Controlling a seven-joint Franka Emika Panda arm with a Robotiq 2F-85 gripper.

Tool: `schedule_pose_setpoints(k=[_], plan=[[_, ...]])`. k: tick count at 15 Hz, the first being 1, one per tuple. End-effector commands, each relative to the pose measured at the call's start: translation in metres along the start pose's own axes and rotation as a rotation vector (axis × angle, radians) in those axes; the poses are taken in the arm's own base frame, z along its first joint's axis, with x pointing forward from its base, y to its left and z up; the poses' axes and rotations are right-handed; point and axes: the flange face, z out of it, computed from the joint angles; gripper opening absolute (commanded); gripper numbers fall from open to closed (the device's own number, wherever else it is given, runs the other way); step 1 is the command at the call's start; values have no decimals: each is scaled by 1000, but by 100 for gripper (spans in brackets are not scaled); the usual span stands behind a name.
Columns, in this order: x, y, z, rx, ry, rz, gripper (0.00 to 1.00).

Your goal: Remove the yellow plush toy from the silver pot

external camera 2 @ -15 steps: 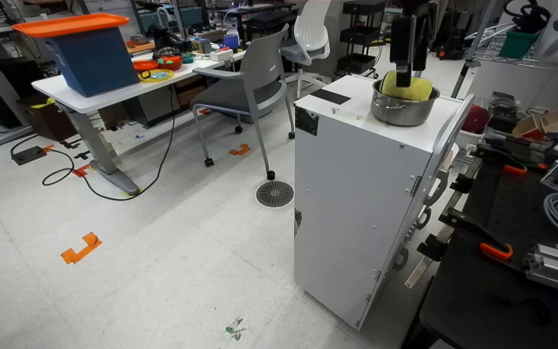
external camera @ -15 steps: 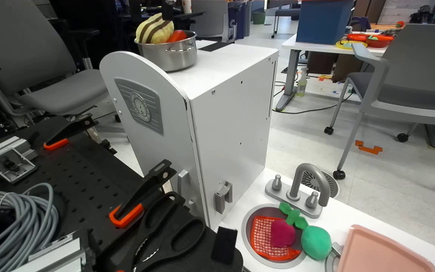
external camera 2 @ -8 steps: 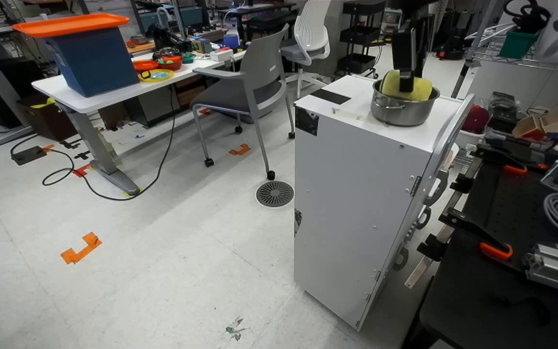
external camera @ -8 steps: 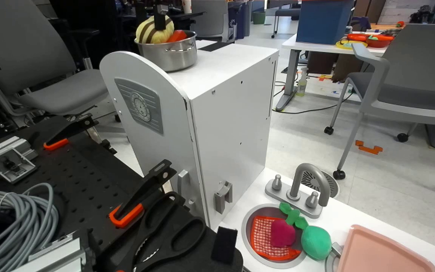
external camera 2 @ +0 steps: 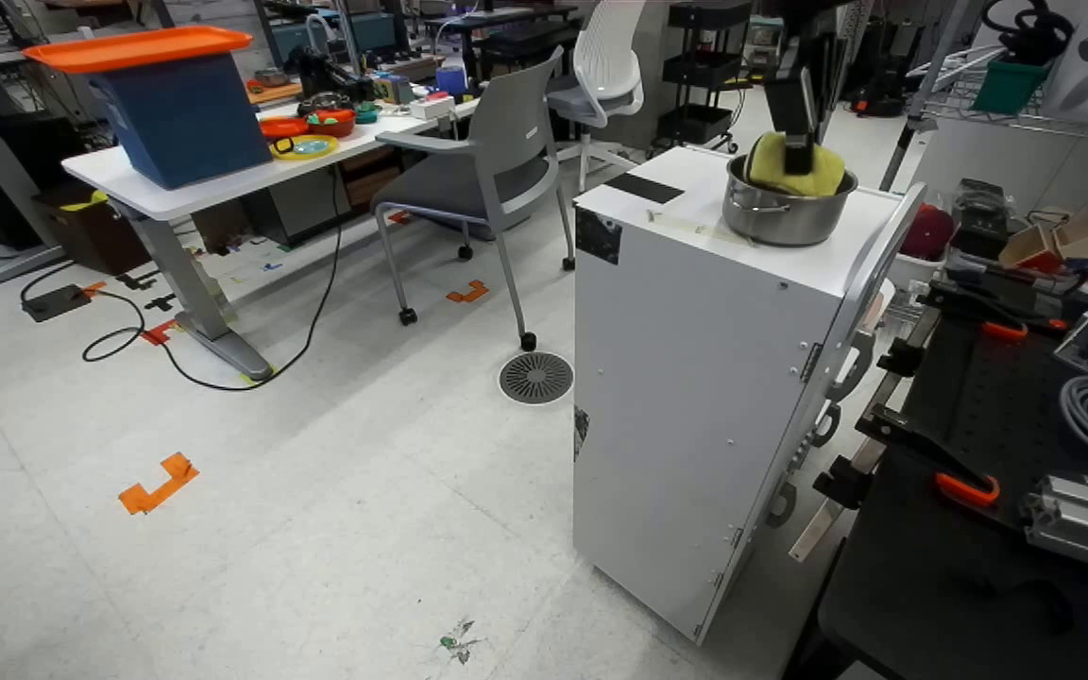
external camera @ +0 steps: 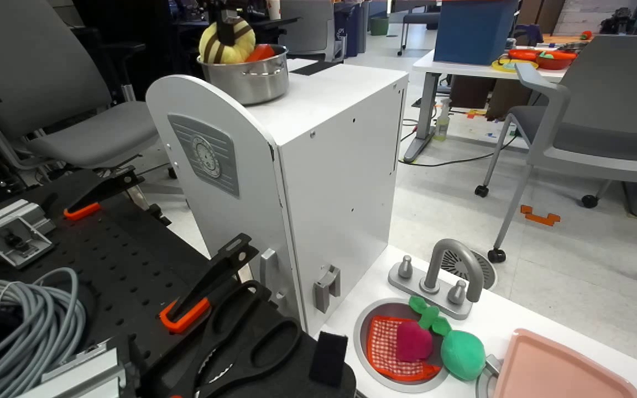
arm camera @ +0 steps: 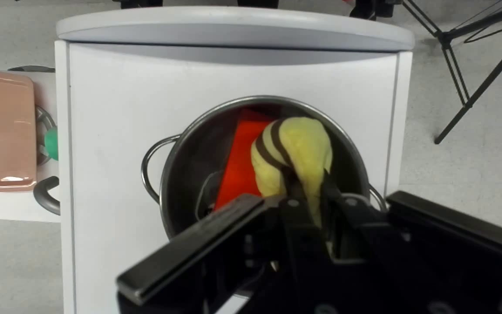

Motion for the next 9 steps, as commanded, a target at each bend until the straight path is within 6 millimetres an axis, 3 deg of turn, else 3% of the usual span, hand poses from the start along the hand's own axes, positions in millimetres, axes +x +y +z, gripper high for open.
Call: schedule_pose_setpoints(k=[1,9], plan=[[-1,13,-14,-13,7,59,3],[-18,35,-65,10,95,203,3]])
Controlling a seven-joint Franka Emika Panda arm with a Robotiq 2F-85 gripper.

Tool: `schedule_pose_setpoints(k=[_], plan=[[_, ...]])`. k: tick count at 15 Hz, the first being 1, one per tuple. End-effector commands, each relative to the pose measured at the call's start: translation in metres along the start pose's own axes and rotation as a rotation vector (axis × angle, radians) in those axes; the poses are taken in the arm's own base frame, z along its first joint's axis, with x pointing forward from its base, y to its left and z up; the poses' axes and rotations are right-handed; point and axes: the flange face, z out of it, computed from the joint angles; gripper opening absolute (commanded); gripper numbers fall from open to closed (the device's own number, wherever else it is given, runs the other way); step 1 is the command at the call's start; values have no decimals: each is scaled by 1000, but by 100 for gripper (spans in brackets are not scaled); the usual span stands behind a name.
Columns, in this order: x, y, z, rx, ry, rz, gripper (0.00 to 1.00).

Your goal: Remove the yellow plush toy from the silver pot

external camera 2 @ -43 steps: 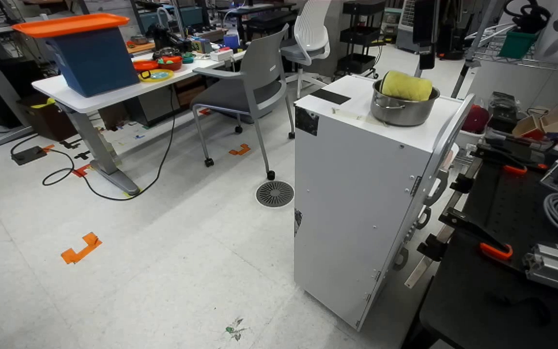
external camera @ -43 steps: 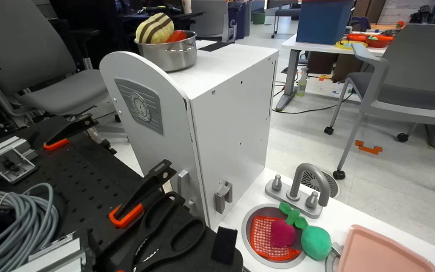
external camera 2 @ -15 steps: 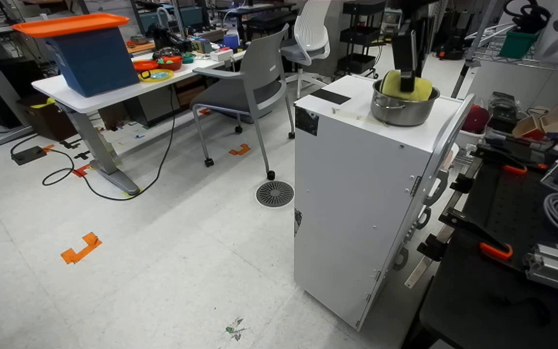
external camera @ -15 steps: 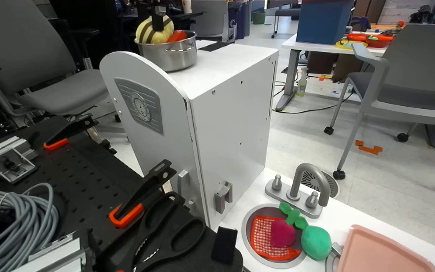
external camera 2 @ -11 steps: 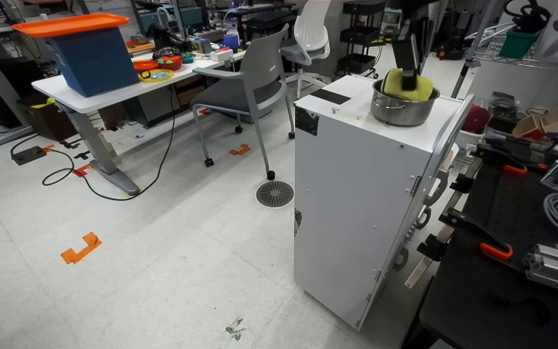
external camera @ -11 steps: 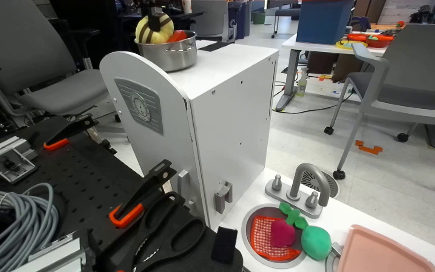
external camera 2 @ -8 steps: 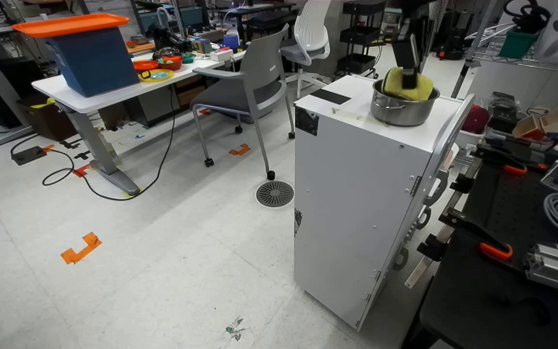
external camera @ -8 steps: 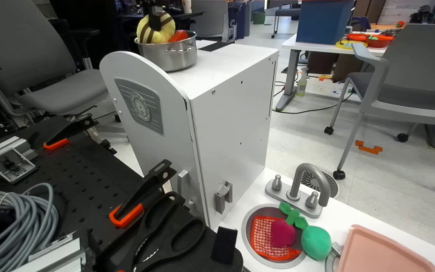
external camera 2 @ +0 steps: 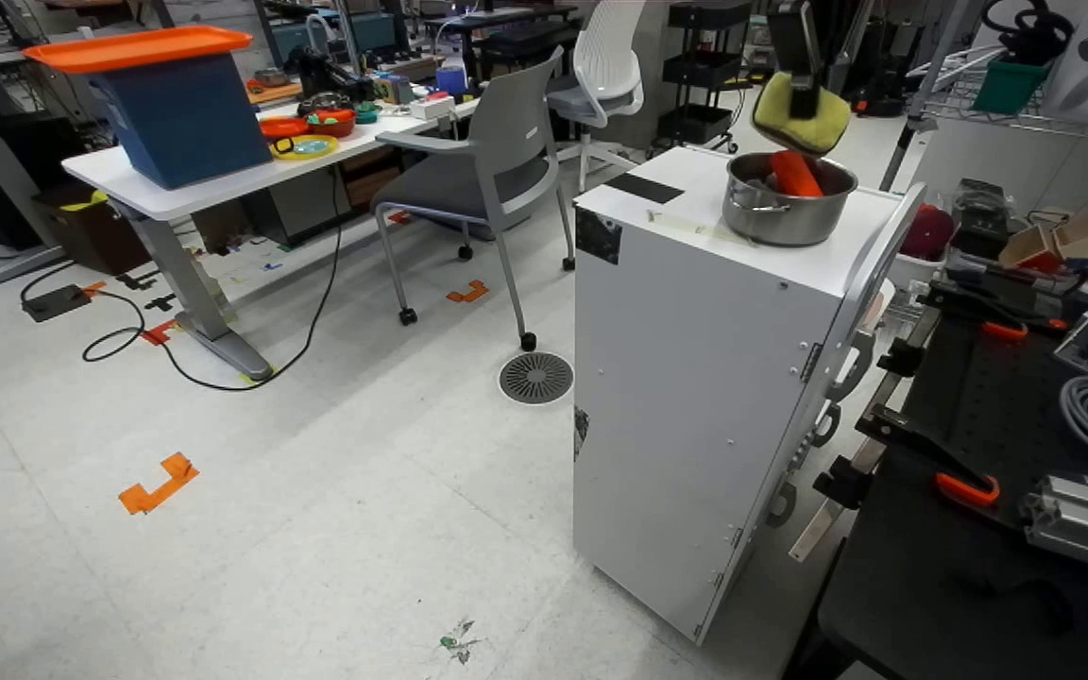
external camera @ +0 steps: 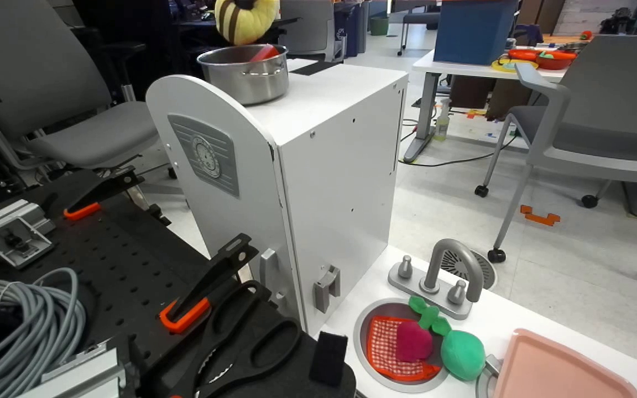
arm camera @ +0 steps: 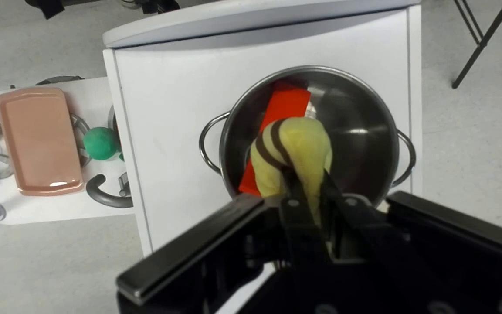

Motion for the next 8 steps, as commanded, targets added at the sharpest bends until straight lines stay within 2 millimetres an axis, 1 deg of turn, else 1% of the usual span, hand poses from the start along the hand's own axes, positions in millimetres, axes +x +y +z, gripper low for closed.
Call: schedule_pose_setpoints(k=[1,3,5,8], plan=[[-12,6,-31,9,39,47,3],[-15,11,-40,14,60,70,3],[-15,19,-44,14,69,104,3],[-12,40,-38,14,52,174,3]])
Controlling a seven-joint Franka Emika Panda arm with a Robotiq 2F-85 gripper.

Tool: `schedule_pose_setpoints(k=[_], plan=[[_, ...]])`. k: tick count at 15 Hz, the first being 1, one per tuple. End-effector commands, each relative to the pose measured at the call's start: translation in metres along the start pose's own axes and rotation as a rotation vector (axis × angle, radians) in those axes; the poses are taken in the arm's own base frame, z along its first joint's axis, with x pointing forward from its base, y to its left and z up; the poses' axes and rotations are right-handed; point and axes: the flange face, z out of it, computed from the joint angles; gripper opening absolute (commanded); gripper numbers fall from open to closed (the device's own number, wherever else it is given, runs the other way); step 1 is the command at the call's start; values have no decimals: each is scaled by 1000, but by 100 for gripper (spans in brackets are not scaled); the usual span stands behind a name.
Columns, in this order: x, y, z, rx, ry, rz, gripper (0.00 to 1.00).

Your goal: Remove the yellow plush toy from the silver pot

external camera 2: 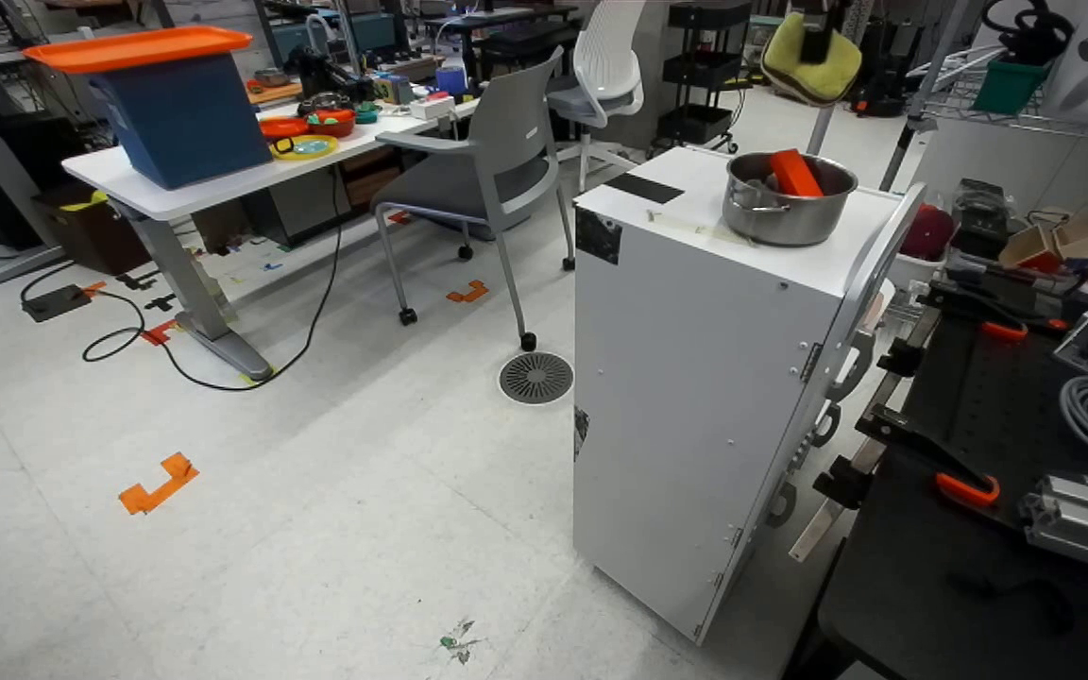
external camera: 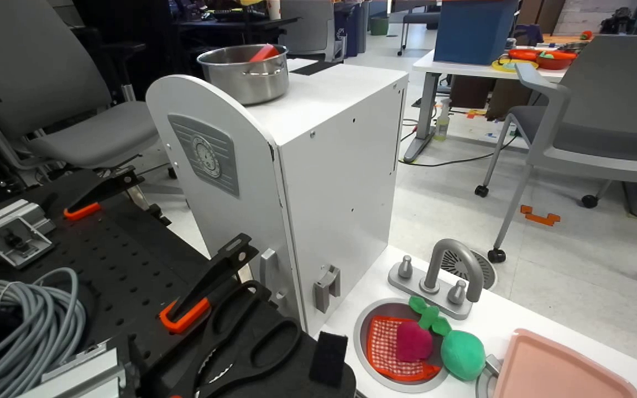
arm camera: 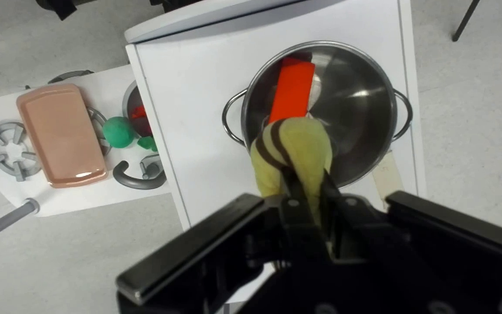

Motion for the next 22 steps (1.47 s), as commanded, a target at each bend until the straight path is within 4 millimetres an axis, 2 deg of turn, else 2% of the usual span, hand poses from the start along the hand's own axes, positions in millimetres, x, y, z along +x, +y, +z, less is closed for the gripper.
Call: schedule_pose_setpoints(k=[1,7,10,11,12,13,15,21,22], plan=[[0,28,5,-6,-26,93,3],[3,81,24,-14,-76,234,3],[4,97,28,-23,-88,279,3],[5,99,29,-26,-91,287,7],[5,100,30,-31,-91,296,24],[5,101,30,-31,-93,303,28],[5,100,32,-35,-96,312,51],[5,99,34,-32,-100,322,95],[5,100,34,-30,-100,322,99]])
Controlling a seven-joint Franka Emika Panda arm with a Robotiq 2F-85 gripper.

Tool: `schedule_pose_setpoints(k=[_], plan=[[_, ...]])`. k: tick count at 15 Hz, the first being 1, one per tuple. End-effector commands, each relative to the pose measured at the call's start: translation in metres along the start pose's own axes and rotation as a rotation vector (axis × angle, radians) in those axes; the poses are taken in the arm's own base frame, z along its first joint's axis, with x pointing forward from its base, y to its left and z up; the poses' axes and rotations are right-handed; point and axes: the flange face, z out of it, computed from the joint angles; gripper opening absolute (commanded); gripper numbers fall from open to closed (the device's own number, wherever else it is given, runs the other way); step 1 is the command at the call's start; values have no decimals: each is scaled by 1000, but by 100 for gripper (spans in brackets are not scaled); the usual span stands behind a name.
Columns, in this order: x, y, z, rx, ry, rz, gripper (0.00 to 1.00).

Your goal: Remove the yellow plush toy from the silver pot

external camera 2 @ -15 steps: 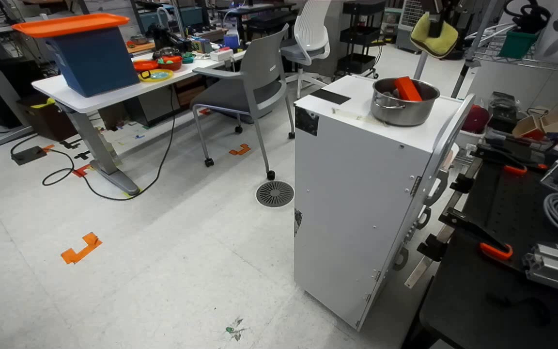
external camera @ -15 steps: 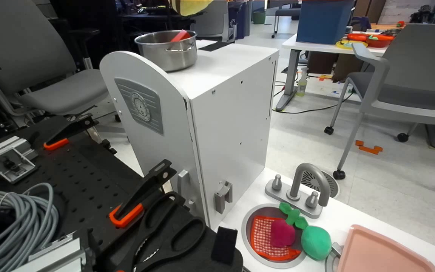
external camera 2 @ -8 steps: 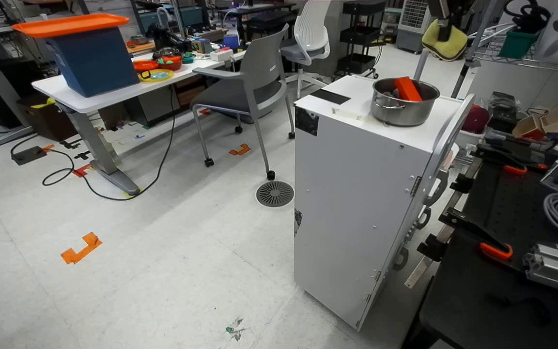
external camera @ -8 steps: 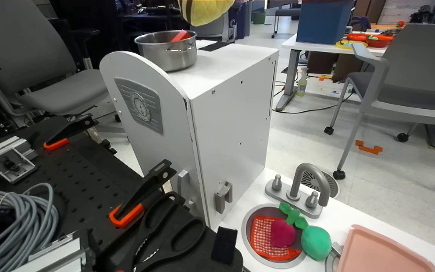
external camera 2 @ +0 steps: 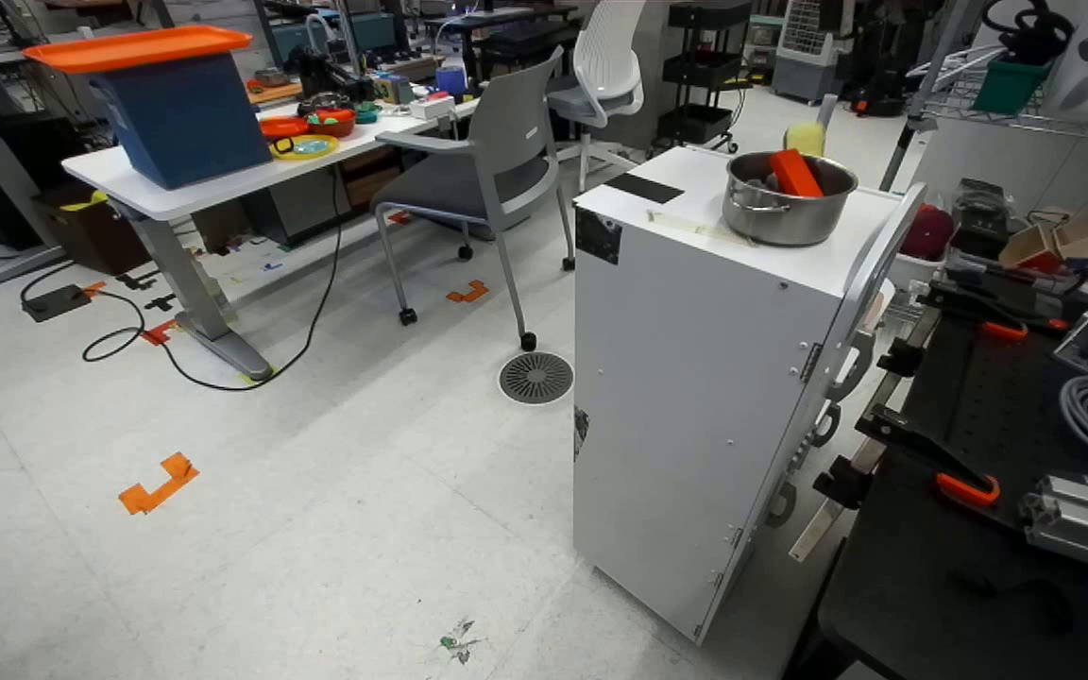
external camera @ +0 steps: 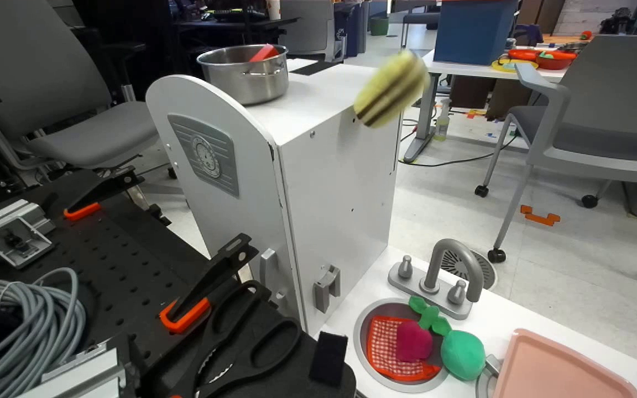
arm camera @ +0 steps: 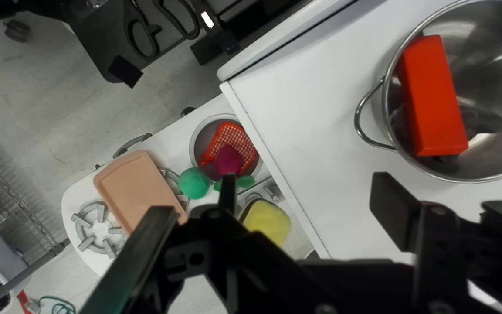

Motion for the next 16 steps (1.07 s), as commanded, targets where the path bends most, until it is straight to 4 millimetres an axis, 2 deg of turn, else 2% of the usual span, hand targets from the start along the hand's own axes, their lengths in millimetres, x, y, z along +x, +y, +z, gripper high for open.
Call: schedule_pose_setpoints(k=[1,16], plan=[[-1,2,-4,-7,-13,14,100],[-7,-2,-2,0,-16,-3,100]])
